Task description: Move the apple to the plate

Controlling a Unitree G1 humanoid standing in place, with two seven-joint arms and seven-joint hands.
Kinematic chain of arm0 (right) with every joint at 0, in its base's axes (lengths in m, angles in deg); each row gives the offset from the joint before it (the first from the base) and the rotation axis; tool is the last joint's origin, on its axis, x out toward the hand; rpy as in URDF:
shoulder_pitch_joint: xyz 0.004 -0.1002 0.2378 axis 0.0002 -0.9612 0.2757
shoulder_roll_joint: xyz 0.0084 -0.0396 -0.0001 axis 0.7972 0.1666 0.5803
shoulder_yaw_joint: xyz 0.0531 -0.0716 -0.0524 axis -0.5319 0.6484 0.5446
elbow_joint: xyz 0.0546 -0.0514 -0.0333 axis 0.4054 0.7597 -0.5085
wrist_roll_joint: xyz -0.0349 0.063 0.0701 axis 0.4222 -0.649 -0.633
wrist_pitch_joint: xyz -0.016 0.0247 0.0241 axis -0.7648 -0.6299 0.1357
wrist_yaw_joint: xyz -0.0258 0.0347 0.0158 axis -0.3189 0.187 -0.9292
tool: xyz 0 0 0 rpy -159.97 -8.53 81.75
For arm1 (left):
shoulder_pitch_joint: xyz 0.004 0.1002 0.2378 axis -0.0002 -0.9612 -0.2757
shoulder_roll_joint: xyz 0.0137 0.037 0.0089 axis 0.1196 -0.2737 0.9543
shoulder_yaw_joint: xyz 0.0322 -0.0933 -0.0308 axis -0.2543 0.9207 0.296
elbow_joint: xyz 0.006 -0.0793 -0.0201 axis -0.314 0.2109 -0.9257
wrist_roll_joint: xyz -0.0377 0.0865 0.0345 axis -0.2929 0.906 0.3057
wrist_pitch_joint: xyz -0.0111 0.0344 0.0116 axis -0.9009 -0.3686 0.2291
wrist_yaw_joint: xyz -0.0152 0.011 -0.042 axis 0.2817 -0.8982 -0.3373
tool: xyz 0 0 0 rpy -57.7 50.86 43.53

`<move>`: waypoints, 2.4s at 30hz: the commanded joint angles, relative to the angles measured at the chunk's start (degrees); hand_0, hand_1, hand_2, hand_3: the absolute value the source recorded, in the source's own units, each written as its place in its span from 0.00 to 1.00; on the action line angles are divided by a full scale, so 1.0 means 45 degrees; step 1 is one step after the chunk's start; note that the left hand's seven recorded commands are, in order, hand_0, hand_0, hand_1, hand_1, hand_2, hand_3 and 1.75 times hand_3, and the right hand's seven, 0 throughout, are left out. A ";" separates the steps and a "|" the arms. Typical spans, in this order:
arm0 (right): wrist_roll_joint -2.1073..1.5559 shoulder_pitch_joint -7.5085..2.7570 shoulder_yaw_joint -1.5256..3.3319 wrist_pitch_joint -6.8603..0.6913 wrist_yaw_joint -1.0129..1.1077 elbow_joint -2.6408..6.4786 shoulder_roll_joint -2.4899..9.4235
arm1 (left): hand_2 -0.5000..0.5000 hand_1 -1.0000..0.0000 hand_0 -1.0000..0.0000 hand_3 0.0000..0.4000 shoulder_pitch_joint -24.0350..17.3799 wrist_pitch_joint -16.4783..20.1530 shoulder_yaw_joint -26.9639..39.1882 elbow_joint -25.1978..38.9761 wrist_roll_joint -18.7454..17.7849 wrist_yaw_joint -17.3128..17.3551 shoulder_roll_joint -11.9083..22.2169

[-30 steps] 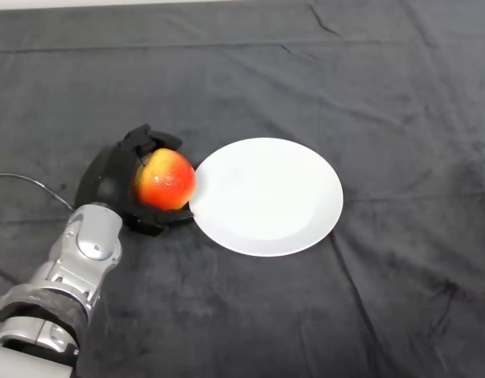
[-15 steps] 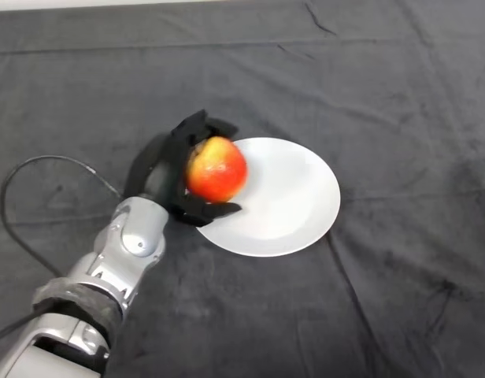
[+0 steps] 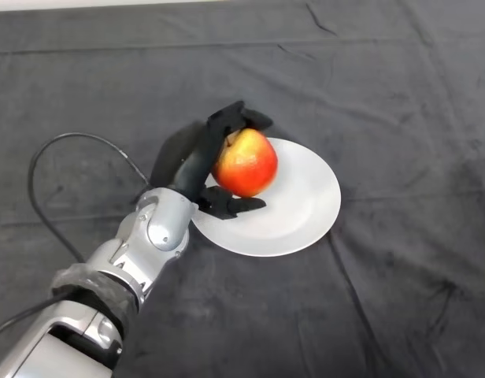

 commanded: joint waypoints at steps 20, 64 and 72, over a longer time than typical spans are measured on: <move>0.0054 0.0024 -0.0009 0.0049 -0.0074 0.0091 -0.0335 | 0.50 0.00 0.00 1.00 0.0630 -0.0028 -0.1873 -0.1636 -0.0575 0.0699 -0.0170; 0.0063 0.0053 0.0002 0.0089 -0.0090 0.0156 -0.0332 | 0.50 1.00 1.00 0.00 0.1297 -0.1386 0.0818 -0.1373 -0.2669 -0.0030 0.2494; 0.0063 0.0051 0.0003 0.0089 -0.0091 0.0153 -0.0331 | 0.50 1.00 1.00 0.00 0.0458 -0.2355 0.2510 -0.1016 -0.3663 -0.0122 0.3966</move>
